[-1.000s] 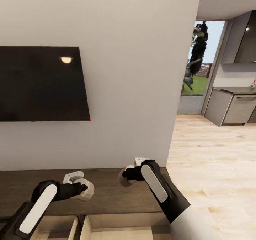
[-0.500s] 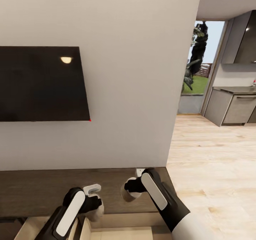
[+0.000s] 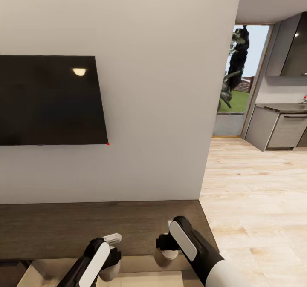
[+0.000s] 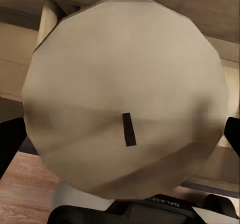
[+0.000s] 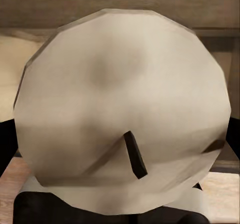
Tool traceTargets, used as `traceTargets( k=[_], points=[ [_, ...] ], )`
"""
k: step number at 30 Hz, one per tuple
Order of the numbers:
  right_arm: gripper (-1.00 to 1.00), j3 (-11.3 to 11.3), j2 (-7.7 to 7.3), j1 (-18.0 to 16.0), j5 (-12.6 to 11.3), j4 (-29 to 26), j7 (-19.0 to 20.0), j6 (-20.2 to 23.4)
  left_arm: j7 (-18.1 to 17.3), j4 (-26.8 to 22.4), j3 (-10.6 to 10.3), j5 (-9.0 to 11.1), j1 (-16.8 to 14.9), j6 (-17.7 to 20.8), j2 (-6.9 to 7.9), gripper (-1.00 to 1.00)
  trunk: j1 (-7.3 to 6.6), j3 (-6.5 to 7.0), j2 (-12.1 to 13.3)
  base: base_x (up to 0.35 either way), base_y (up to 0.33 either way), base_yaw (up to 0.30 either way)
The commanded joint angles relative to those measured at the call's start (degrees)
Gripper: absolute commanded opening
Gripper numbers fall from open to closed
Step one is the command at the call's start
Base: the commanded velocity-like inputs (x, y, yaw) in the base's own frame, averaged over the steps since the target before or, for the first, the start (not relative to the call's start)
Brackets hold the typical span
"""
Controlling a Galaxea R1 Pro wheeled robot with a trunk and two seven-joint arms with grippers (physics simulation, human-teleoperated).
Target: Place each of the two pumpkins and all three candles from the living room inside a cabinet in the living room (use any cabinet), then make sure every cabinet is closed, and position the cauldron so it is next to a table in the living room.
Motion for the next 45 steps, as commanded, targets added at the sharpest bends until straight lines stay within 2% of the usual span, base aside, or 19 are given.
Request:
traceTargets(
  k=[1, 4, 9, 11, 14, 18, 20, 21, 27, 31, 34, 37, 45],
  points=[
    [-1.00, 0.2, 0.05, 0.0, -0.5, 0.6, -0.6, -0.3, 0.5, 0.9, -0.8, 0.4, -0.1, -1.4, -0.04, -1.00, 0.00, -0.06, 0.0, 0.000, 0.000, 0.000],
    [-1.00, 1.1, 0.12, 0.0, -0.2, 3.9, -0.6, -2.1, -1.0, 3.5, -3.3, 0.3, -0.1, -6.2, -0.11, -1.00, 0.00, -0.06, 0.0, 0.000, 0.000, 0.000],
    [-1.00, 7.7, 0.06, 0.0, 0.1, 10.5, -0.4, -9.5, -3.3, 6.0, -8.6, 0.1, -0.1, -10.8, -0.50, -1.00, 0.00, -0.06, 0.0, 0.000, 0.000, 0.000],
    [-1.00, 9.2, 0.10, 0.0, 0.2, 13.0, 0.1, -11.9, -3.4, 7.0, -9.5, -0.1, -0.1, -12.7, -0.84, -1.00, 0.00, -0.06, 0.0, 0.000, 0.000, 0.000],
    [-1.00, 10.8, 0.14, 0.0, 0.3, 17.3, 1.8, -15.5, -3.7, 9.4, -10.5, -1.5, -0.1, -15.6, -1.25, -1.00, 0.00, -0.06, 0.0, 0.000, 0.000, 0.000],
    [-1.00, 12.7, 0.16, 0.0, 0.6, 19.4, 4.6, -20.1, -4.1, 11.5, -11.4, -3.3, -0.1, -17.7, -1.85, -1.00, 0.00, -0.06, 0.0, 0.000, 0.000, 0.000],
    [-1.00, 13.8, 0.16, 0.0, 0.6, 20.0, 5.4, -21.7, -5.5, 12.4, -11.5, -3.7, -0.1, -18.8, -1.91, -1.00, 0.00, -0.06, 0.0, 0.000, 0.000, 0.000],
    [-1.00, 14.7, 0.17, 0.0, 0.6, 20.7, 5.8, -22.8, -7.7, 13.9, -11.6, -3.9, -0.1, -19.8, -1.95, -1.00, 0.00, -0.06, 0.0, 0.000, 0.000, 0.000],
    [-1.00, 15.6, 0.17, 0.0, 0.6, 22.2, 6.4, -27.2, -11.9, 16.8, -11.7, -4.3, 0.0, -22.0, -1.92, -1.00, 0.00, -0.06, 0.0, 0.000, 0.000, 0.000],
    [-1.00, 15.7, 0.17, 0.0, 0.6, 22.3, 6.6, -28.6, -12.3, 17.6, -12.1, -4.4, 0.0, -25.3, -1.90, -1.00, 0.00, -0.06, 0.0, 0.000, 0.000, 0.000],
    [-1.00, 15.7, 0.16, 0.0, 0.6, 22.4, 8.1, -28.8, -12.5, 17.7, -12.1, -4.5, 0.0, -25.7, -1.89, -1.00, 0.00, -0.06, 0.0, 0.000, 0.000, 0.000],
    [-1.00, 15.7, 0.15, 0.0, 0.5, 22.5, 10.0, -28.8, -12.5, 17.8, -12.1, -4.5, 0.0, -25.8, -1.88, -1.00, 0.66, -0.60, -1.3, 0.000, 0.000, 0.000],
    [-1.00, 15.7, 0.17, 0.0, 0.5, 25.1, 11.6, -32.0, -12.6, 17.8, -12.0, -4.5, 0.0, -25.8, -1.79, -1.00, 1.98, -1.68, -3.7, 0.000, 0.000, 0.000]
  ],
)
